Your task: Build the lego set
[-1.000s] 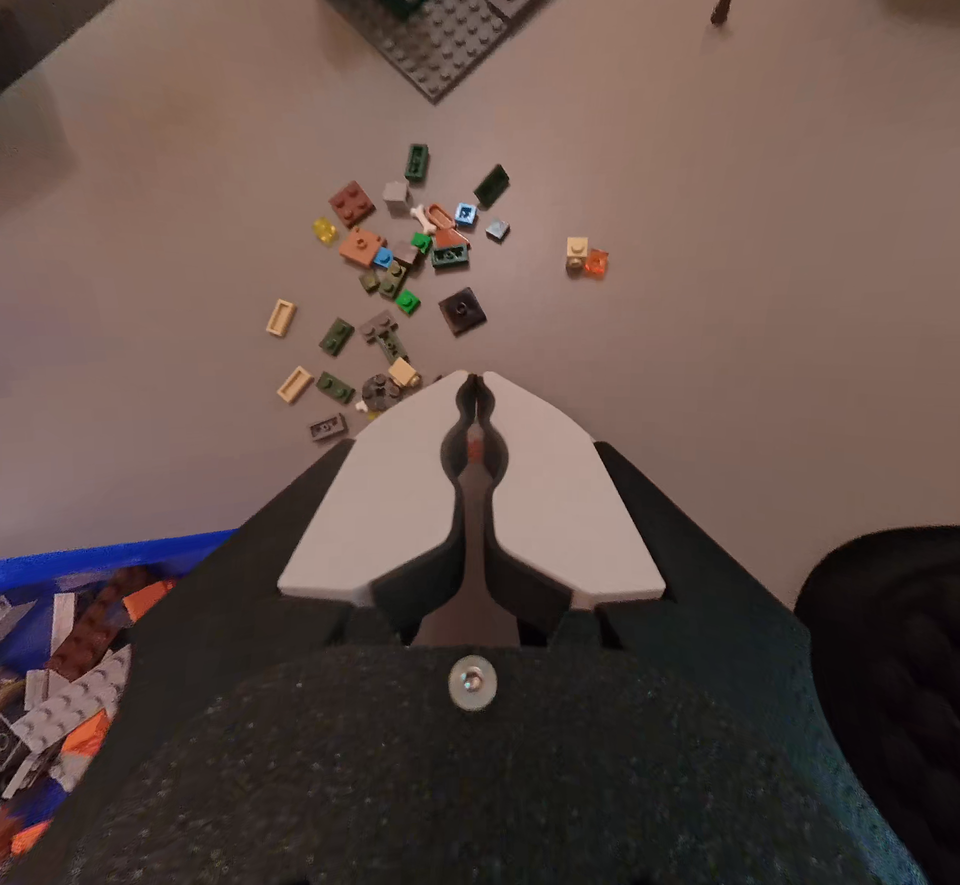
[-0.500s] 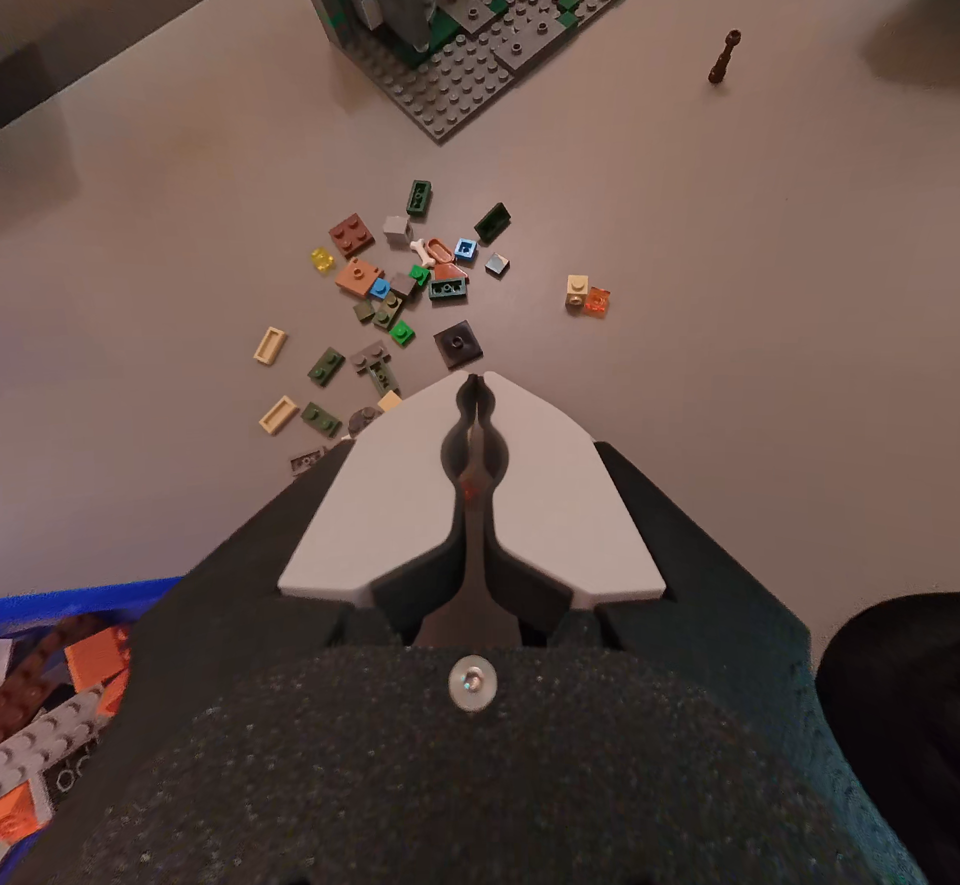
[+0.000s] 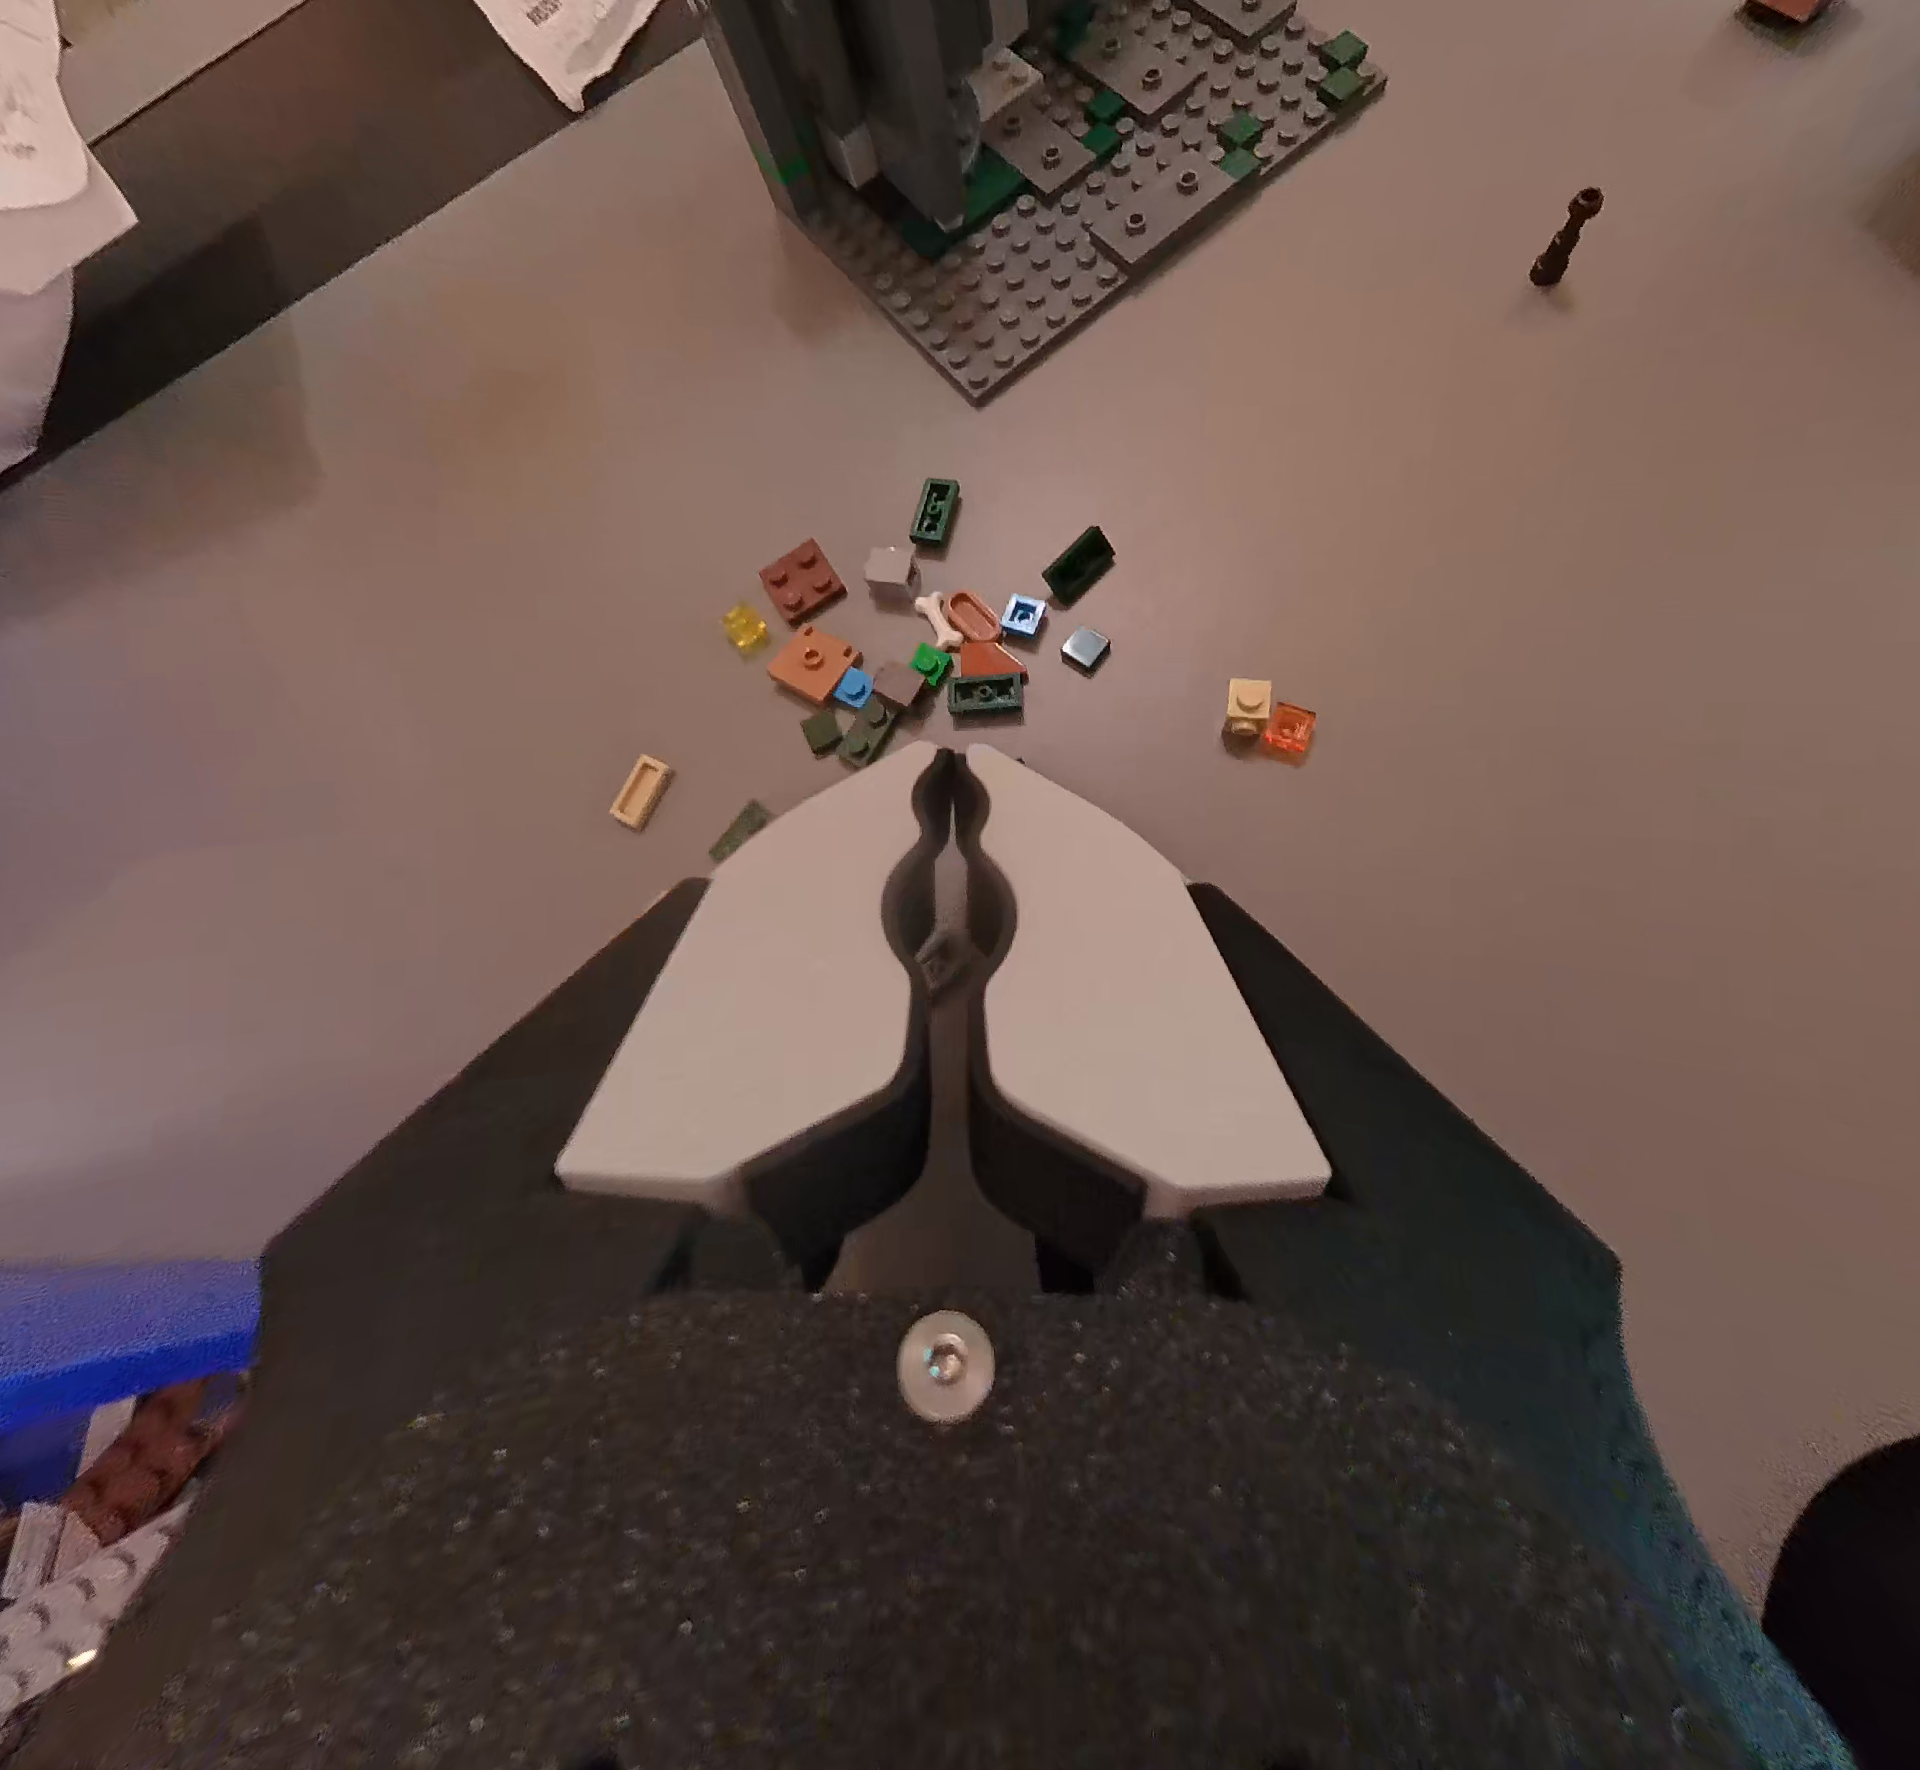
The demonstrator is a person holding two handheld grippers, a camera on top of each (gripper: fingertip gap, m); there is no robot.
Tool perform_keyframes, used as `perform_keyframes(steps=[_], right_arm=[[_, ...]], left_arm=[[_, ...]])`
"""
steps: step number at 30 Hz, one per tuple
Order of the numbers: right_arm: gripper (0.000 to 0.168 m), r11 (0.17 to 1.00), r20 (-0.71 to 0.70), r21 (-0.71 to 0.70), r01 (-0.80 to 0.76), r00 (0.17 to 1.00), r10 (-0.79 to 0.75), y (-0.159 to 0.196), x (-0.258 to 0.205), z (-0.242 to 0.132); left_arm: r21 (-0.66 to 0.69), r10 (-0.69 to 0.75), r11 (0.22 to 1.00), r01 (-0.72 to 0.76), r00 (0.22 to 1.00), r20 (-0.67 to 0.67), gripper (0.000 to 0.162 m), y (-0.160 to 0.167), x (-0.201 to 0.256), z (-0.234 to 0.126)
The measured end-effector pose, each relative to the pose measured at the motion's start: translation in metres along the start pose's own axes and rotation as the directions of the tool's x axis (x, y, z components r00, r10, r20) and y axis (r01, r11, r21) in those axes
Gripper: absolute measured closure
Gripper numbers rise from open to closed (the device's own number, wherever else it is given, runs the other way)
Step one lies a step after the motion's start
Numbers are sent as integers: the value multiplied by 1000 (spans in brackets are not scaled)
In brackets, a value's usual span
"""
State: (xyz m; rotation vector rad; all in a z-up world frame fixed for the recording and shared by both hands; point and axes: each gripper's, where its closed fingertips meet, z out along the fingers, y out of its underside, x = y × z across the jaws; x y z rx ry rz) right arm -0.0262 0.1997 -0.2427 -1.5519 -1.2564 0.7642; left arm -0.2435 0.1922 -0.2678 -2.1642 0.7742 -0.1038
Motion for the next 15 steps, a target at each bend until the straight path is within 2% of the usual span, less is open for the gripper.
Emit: perform_keyframes(steps=[10, 15], right_arm=[[162, 1000, 3, -4, 6, 1000, -6, 1, -1, 0], [162, 1000, 3, -9, 11, 1000, -11, 1, -1, 1]], left_arm=[[-25, 20, 1000, -19, 999, 35, 162, -5, -9, -1], [-33, 46, 998, -47, 999, -11, 162, -16, -6, -6]])
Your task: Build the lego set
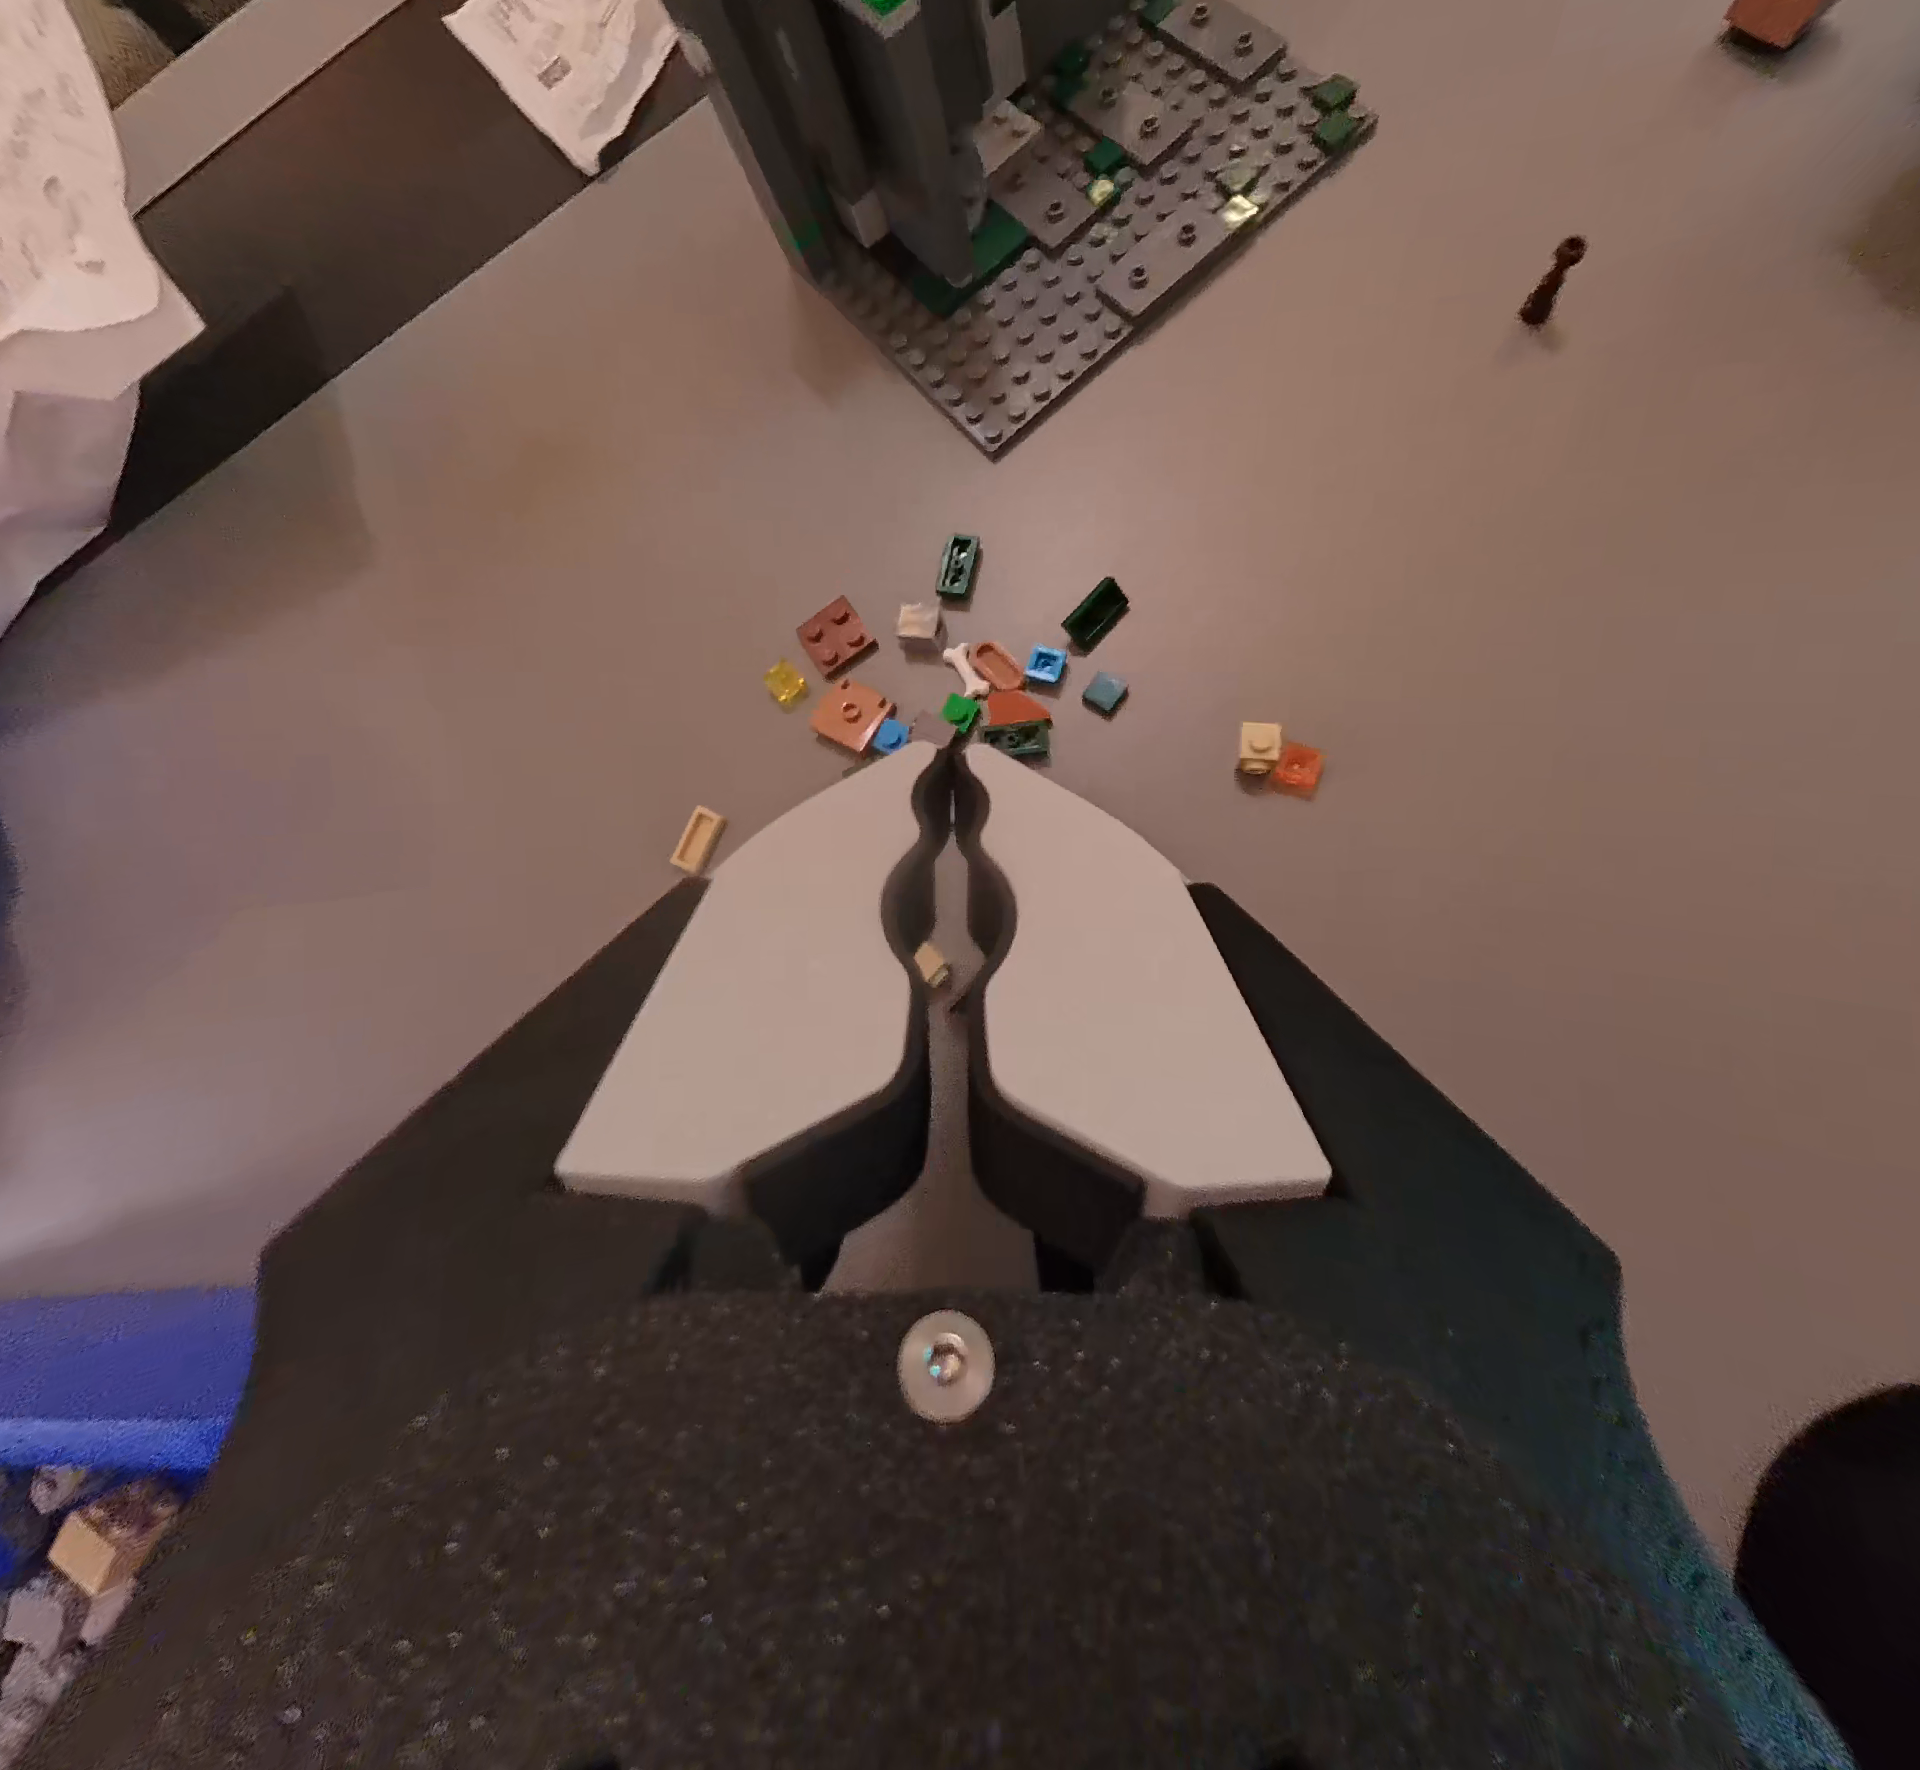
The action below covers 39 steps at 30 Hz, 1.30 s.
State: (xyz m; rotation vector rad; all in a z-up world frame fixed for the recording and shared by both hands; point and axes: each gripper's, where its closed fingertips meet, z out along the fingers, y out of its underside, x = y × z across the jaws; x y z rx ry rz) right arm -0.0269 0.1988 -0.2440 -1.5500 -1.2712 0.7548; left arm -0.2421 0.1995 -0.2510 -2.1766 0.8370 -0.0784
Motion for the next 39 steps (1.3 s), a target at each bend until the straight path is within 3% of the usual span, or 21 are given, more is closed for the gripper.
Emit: perform_keyframes(steps=[7, 11, 16, 21, 25, 31, 39], right_arm=[[162, 1000, 1, -4, 0, 1000, 0, 1, 0, 0], [162, 1000, 3, -5, -2, 1000, 3, 1, 0, 0], [162, 1000, 3, -7, -3, 1000, 3, 1, 0, 0], [162, 1000, 4, -6, -5, 1000, 5, 1, 0, 0], [162, 1000, 7, -2, -13, 1000, 13, 0, 0, 0], [162, 1000, 8, -3, -13, 1000, 13, 1, 0, 0], [162, 1000, 7, -9, -4, 1000, 4, 1, 0, 1]], left_arm=[[-33, 57, 998, -60, 993, -103, 146, -21, -11, -21], [-131, 137, 977, -168, 967, -213, 139, -15, -15, -24], [-198, 291, 898, -392, 868, -402, 135, -3, -7, -17], [-204, 402, 774, -600, 714, -574, 135, 12, 7, -11], [-202, 417, 707, -677, 631, -654, 136, 21, 16, -6], [-123, 458, 670, -732, 539, -707, 139, 23, 38, -2], [-27, 537, 661, -750, 498, -681, 140, 13, 66, 13]])
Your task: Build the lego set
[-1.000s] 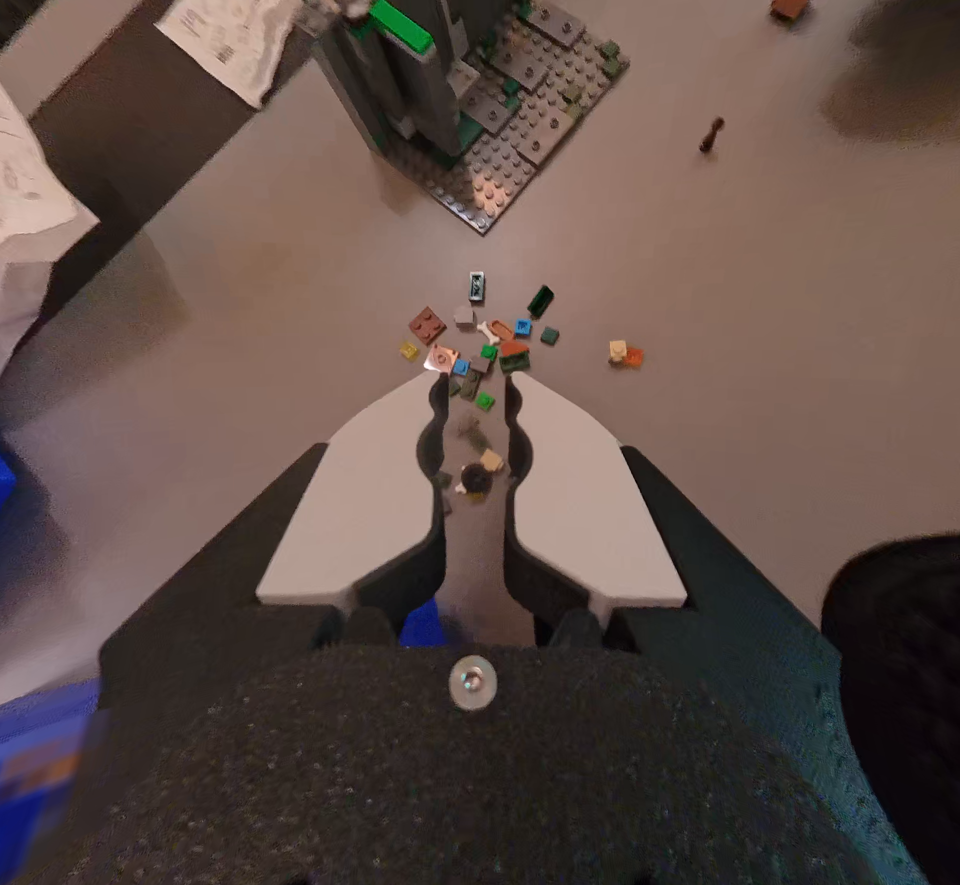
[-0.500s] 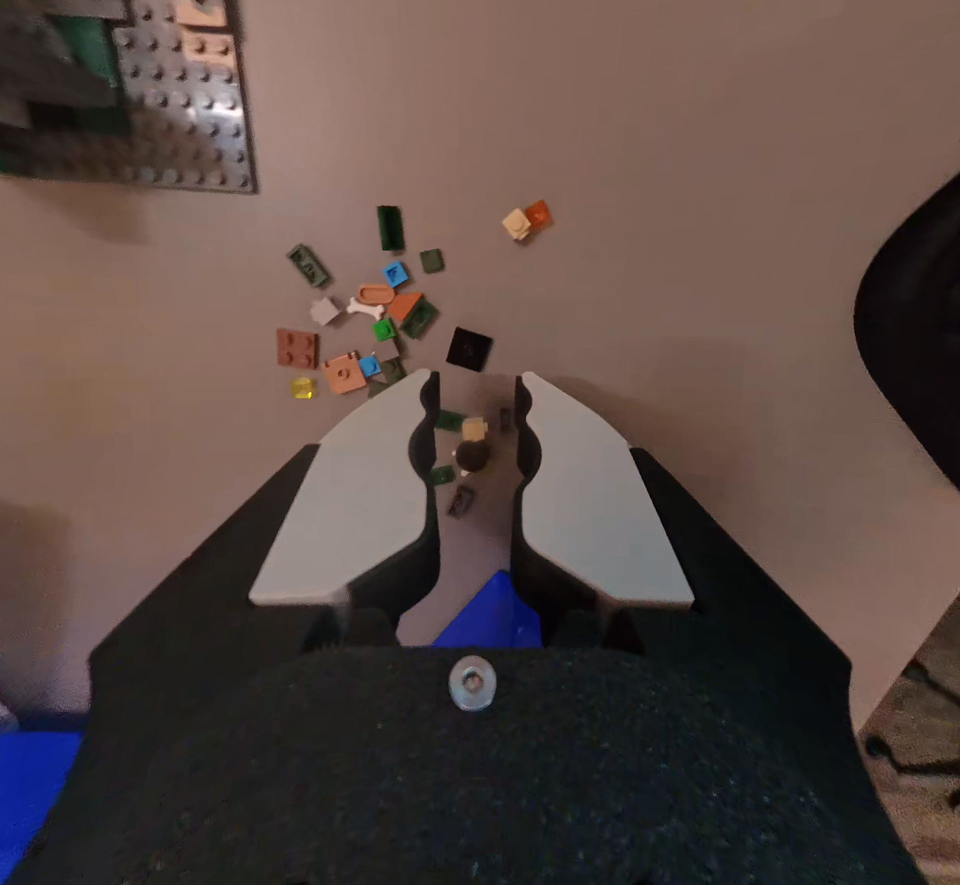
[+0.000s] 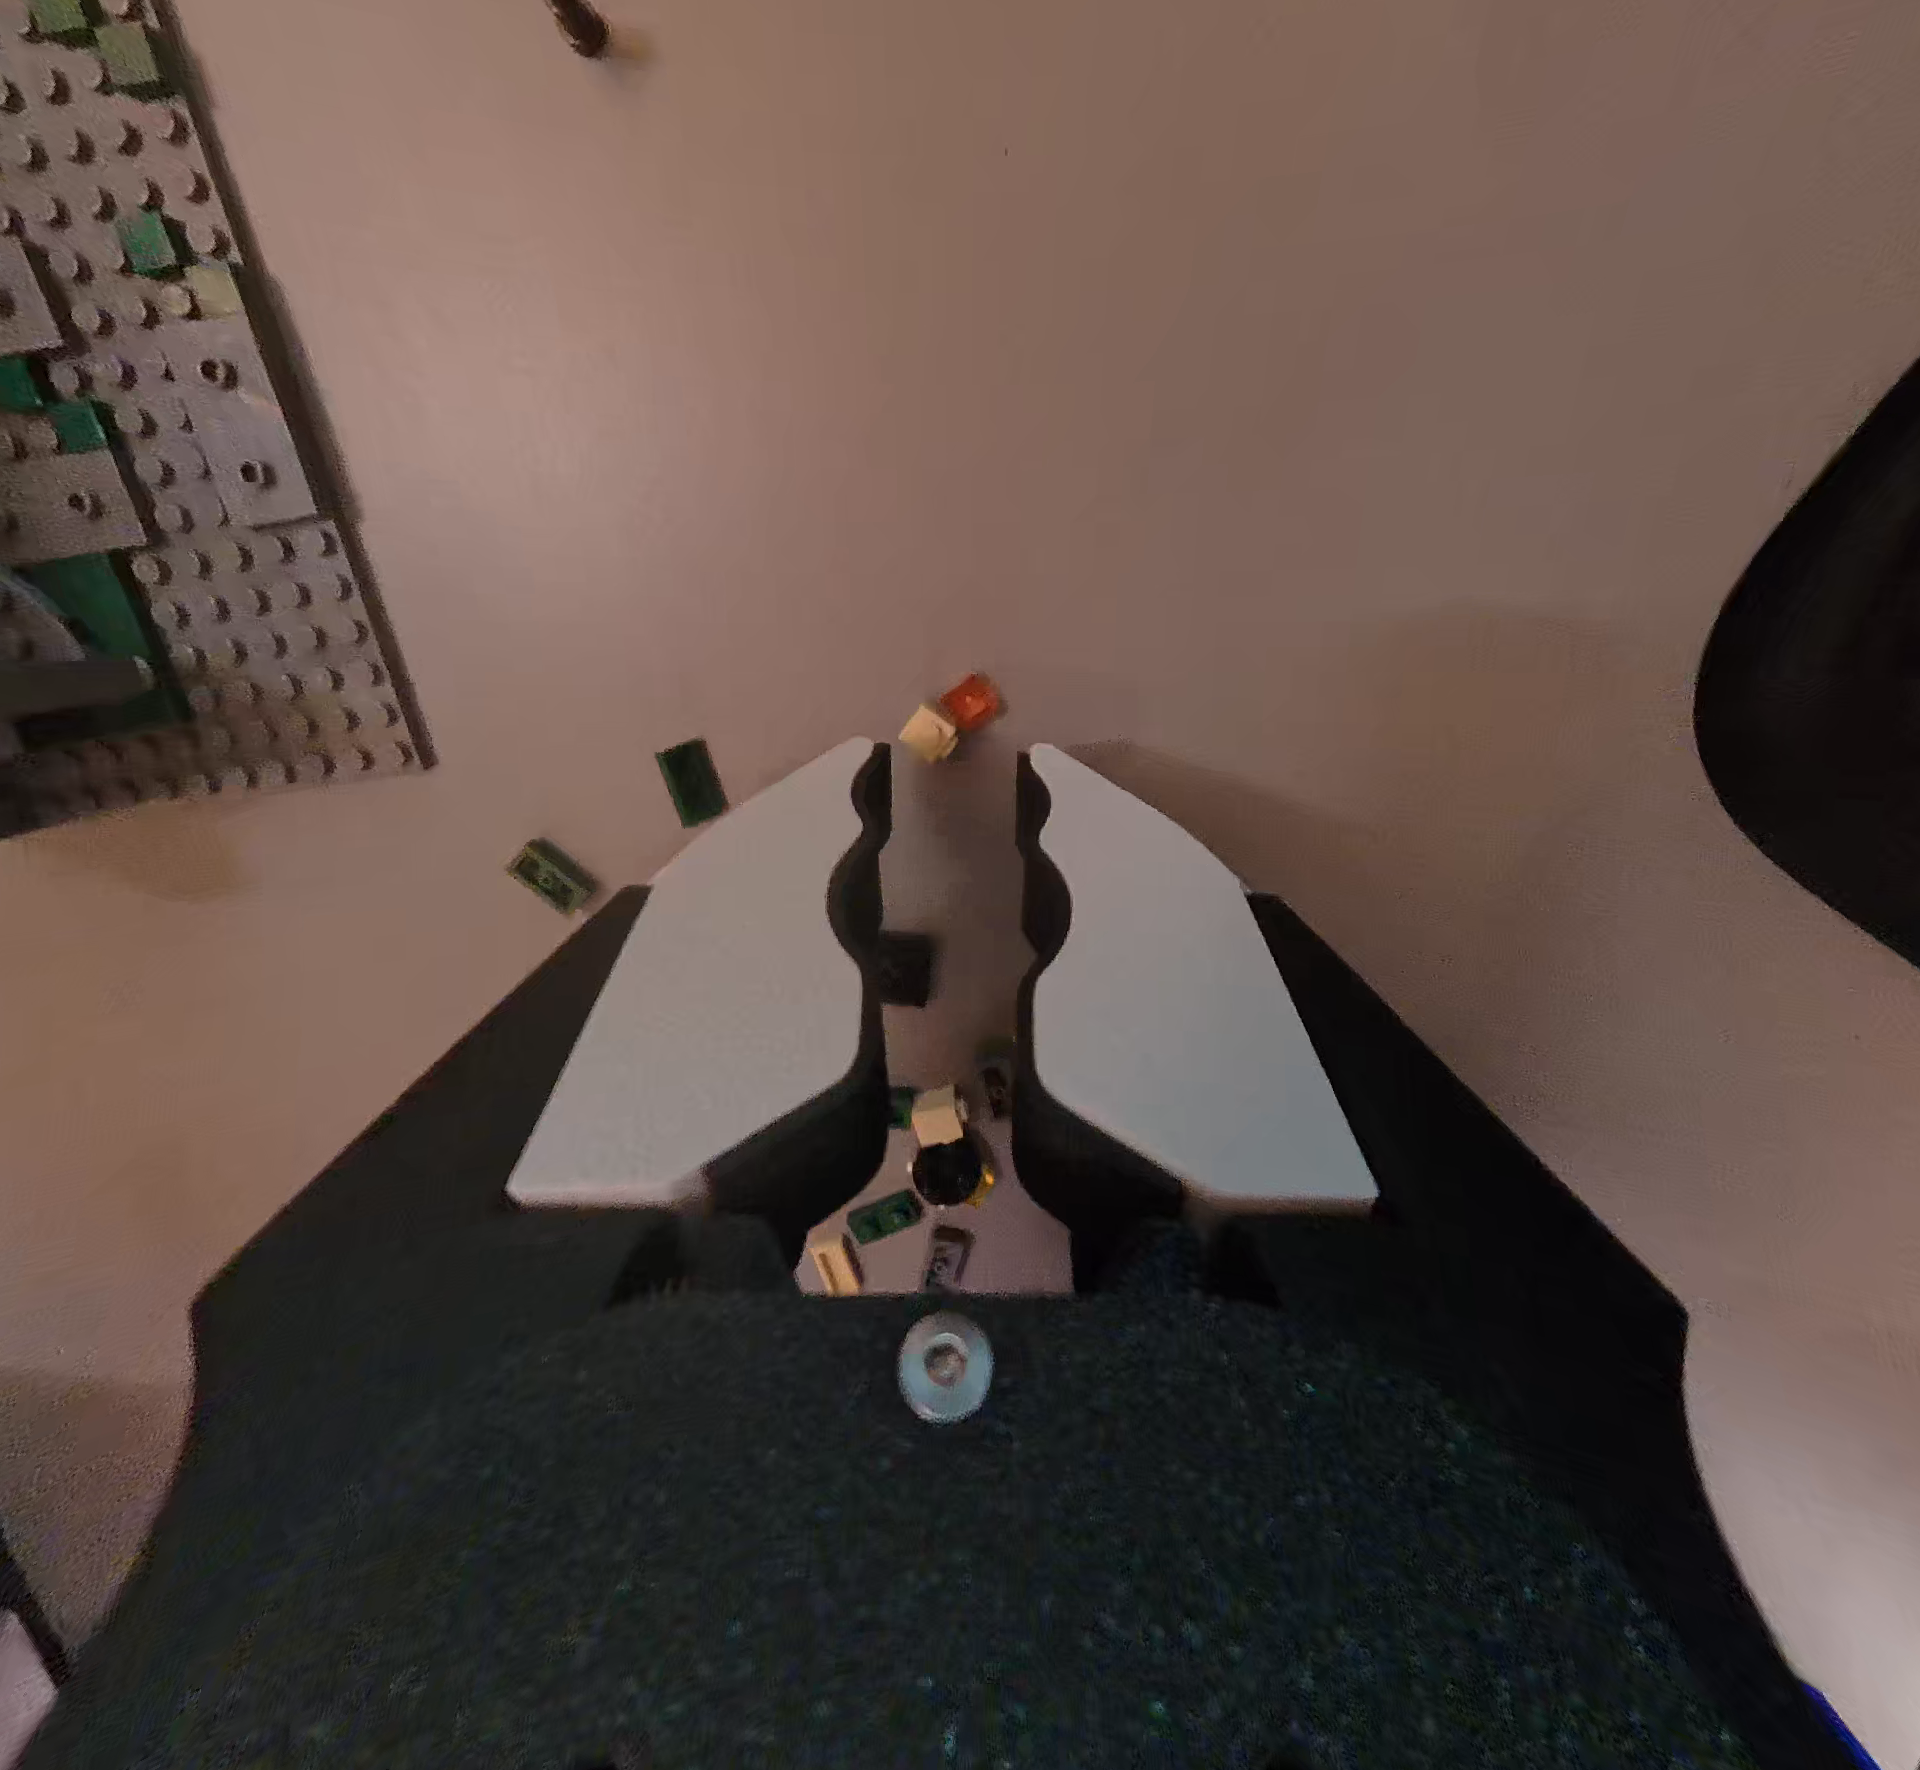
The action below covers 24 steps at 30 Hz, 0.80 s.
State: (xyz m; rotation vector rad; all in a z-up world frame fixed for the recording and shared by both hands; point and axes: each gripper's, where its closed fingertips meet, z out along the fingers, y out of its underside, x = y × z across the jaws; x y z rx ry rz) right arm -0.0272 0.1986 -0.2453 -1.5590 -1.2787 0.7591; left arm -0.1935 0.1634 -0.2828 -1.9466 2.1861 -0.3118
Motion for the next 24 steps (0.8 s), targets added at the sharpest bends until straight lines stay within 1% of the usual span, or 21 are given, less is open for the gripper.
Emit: perform_keyframes(steps=[3, 6, 8, 9, 15, 24], right_arm=[[162, 1000, 1, -1, 1, 1000, -1, 0, 0, 0], [162, 1000, 1, 1, 0, 1000, 0, 0, 0, 0], [162, 1000, 2, 1, -1, 1000, 1, 0, 0, 0], [162, 1000, 2, 1, -2, 1000, 2, 0, 0, 0], [162, 1000, 4, -3, 1, 1000, -1, 0, 0, 0], [162, 1000, 1, -8, 10, 1000, -10, 1, -1, 1]], left_arm=[[-10, 8, 1000, -8, 1000, 9, 141, -1, -4, 7], [-14, 1, 1000, 0, 1000, 25, 153, 1, -9, 9], [-10, -24, 1000, 24, 999, 39, 155, 3, -13, 5], [-5, -44, 999, 44, 998, 52, 162, 4, -17, 0], [92, -171, 983, 161, 979, 110, 162, 13, -38, -39], [101, -231, 972, 214, 951, 205, 162, 33, -56, -64]])
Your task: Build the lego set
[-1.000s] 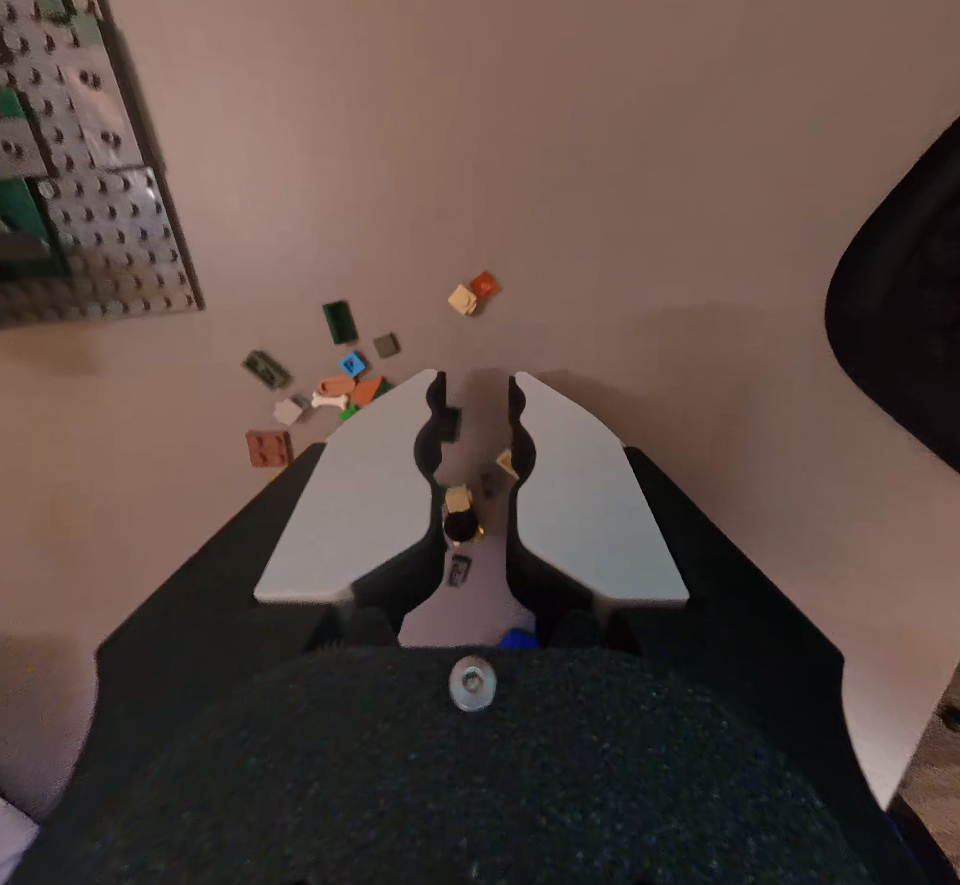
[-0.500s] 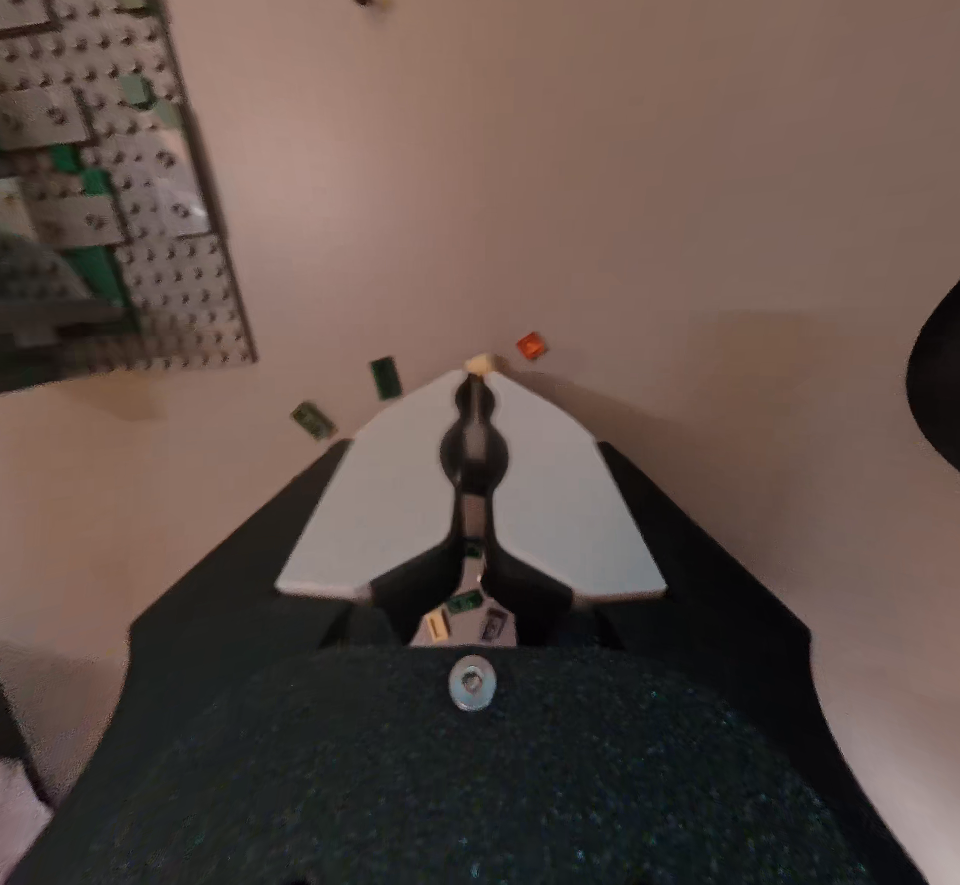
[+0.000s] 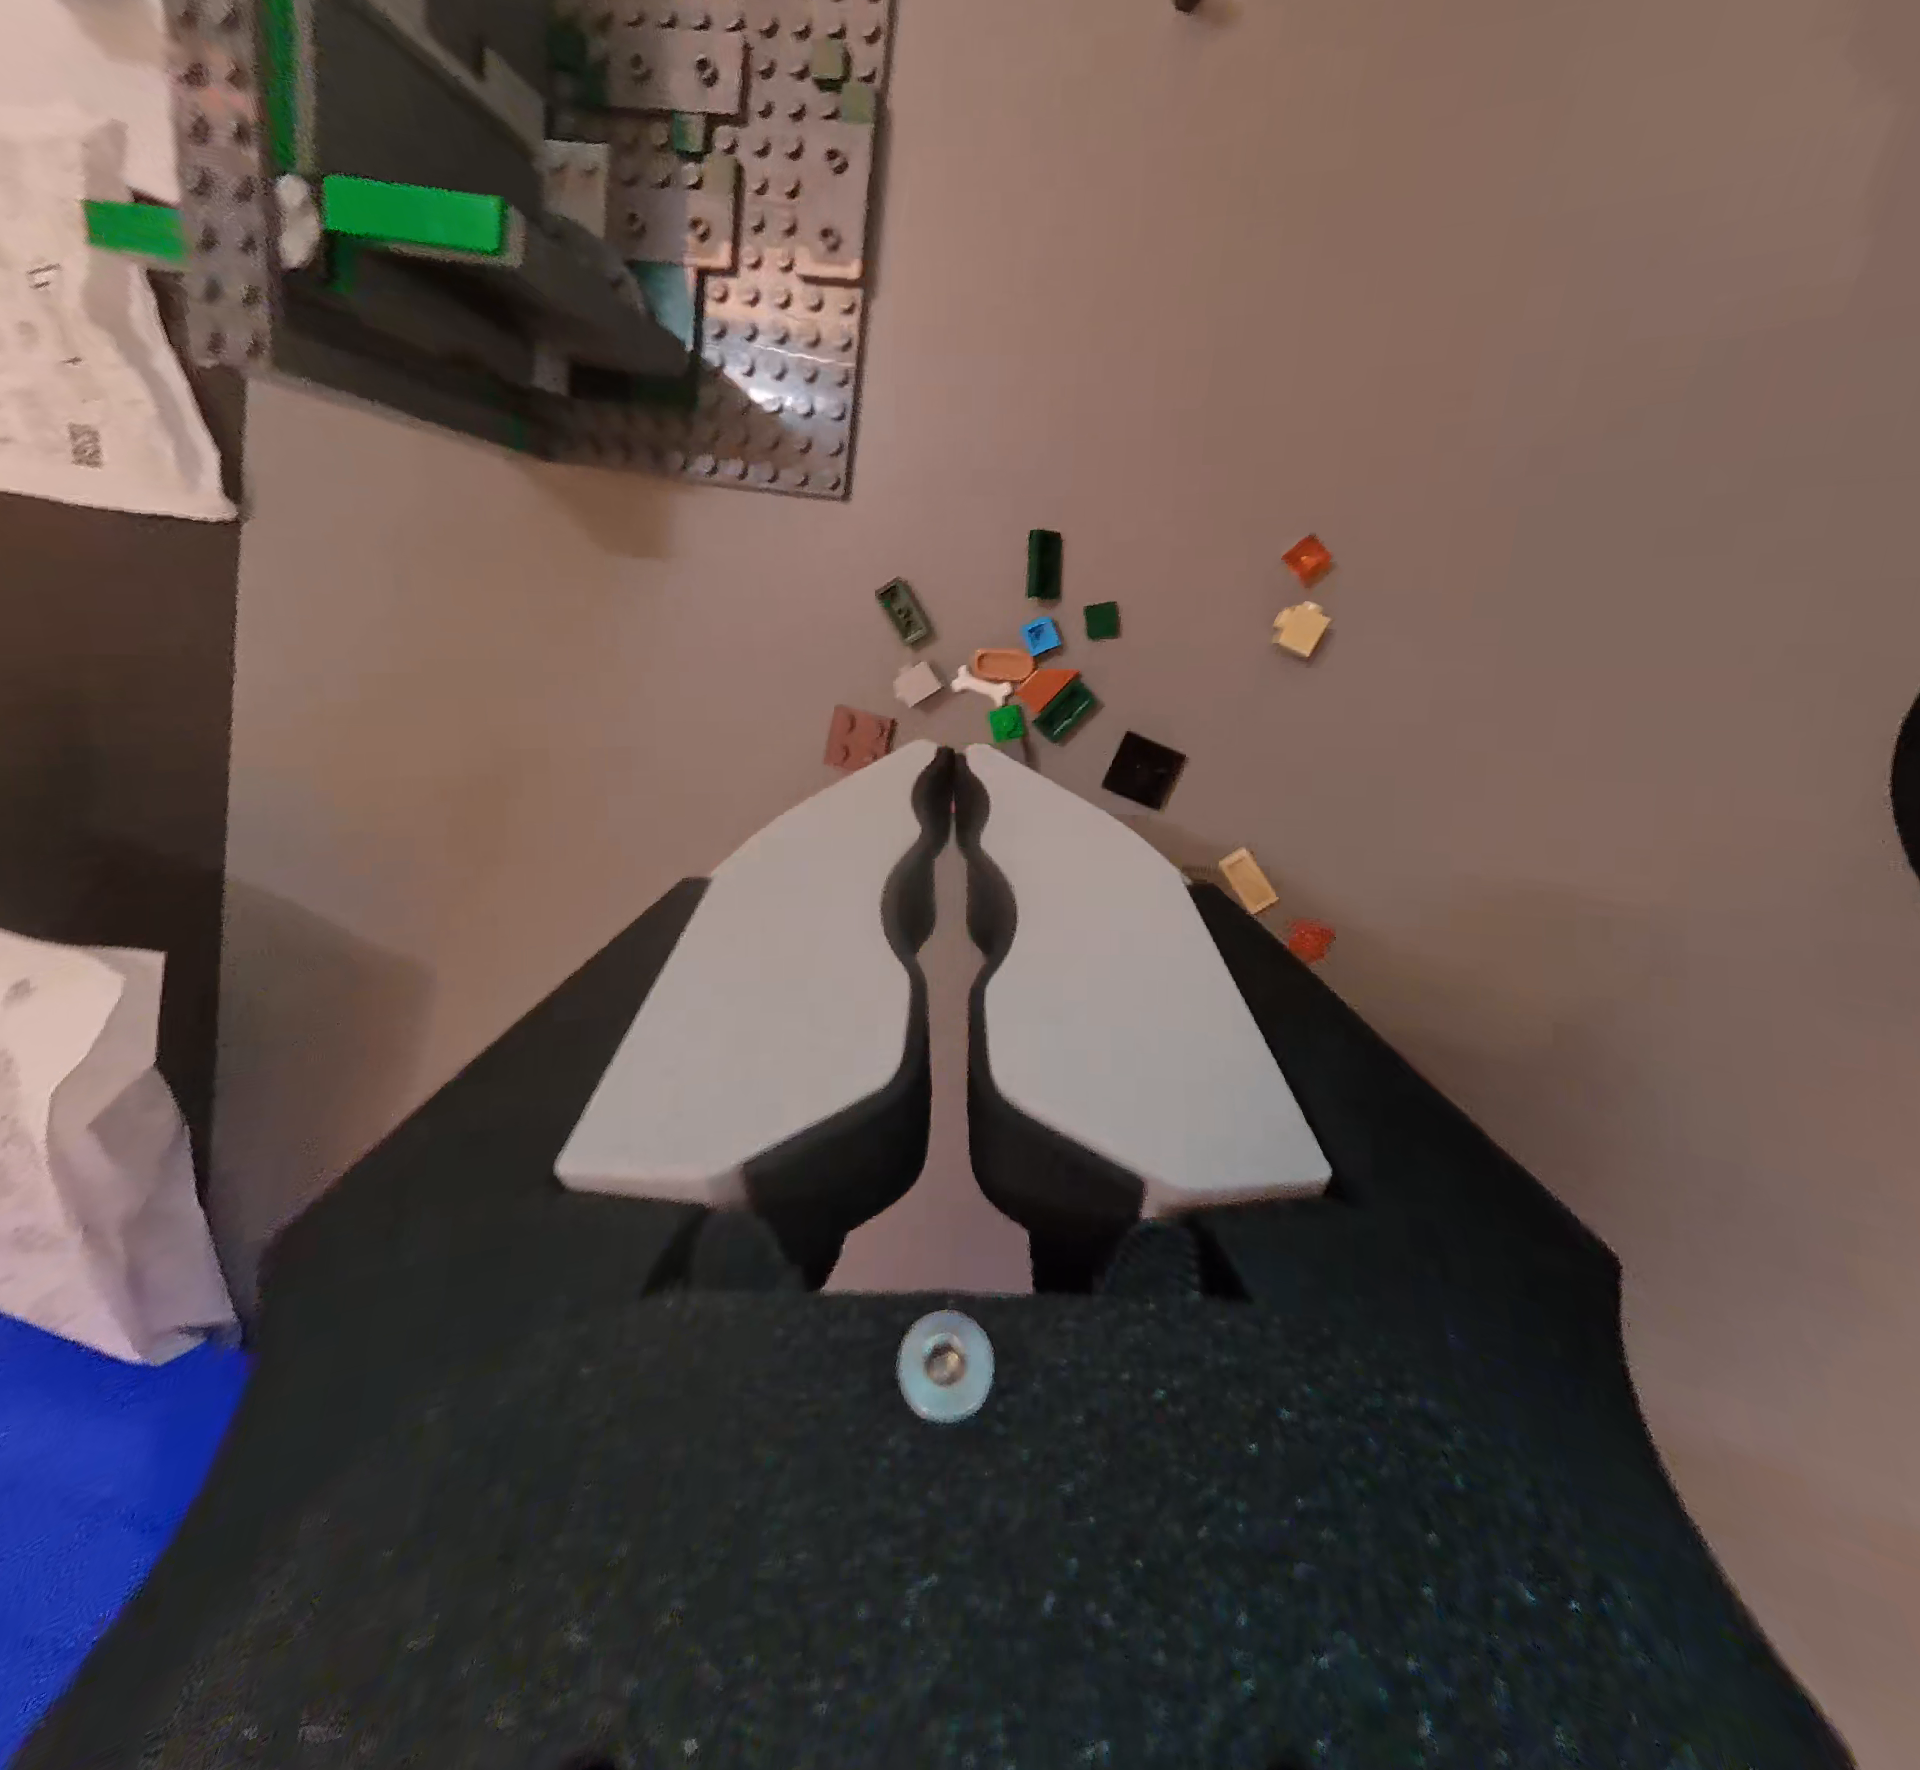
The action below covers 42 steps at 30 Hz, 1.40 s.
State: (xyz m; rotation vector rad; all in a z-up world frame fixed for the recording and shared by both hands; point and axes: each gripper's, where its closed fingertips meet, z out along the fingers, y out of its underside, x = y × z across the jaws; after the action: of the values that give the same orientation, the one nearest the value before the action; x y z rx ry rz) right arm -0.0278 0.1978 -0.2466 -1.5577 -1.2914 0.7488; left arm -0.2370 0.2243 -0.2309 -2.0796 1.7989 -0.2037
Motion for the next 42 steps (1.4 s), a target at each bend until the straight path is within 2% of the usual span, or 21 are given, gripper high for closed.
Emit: perform_keyframes(steps=[5, 8, 18, 26, 37, 42], right_arm=[[162, 1000, 2, 1, -3, 1000, 3, 0, 0, 0], [162, 1000, 2, 0, -3, 1000, 3, 0, 0, 0], [162, 1000, 4, -6, 0, 1000, 0, 1, 0, 1], [162, 1000, 6, -1, -6, 1000, 6, 0, 0, 0], [162, 1000, 7, -6, -3, 1000, 3, 1, 0, 1], [162, 1000, 6, -9, 2, 1000, -2, 1, -1, 1]], left_arm=[[-12, -59, 998, 59, 997, 51, 162, 15, -16, -5], [-24, -86, 996, 87, 995, 49, 154, 25, -20, -2], [-73, -55, 996, 53, 998, -28, 141, 39, -15, 28], [-122, 0, 992, -16, 992, -127, 145, 30, -4, 50], [-165, -12, 986, -14, 988, -154, 149, 36, 1, 54], [-169, -22, 986, -4, 988, -153, 146, 37, 2, 54]])
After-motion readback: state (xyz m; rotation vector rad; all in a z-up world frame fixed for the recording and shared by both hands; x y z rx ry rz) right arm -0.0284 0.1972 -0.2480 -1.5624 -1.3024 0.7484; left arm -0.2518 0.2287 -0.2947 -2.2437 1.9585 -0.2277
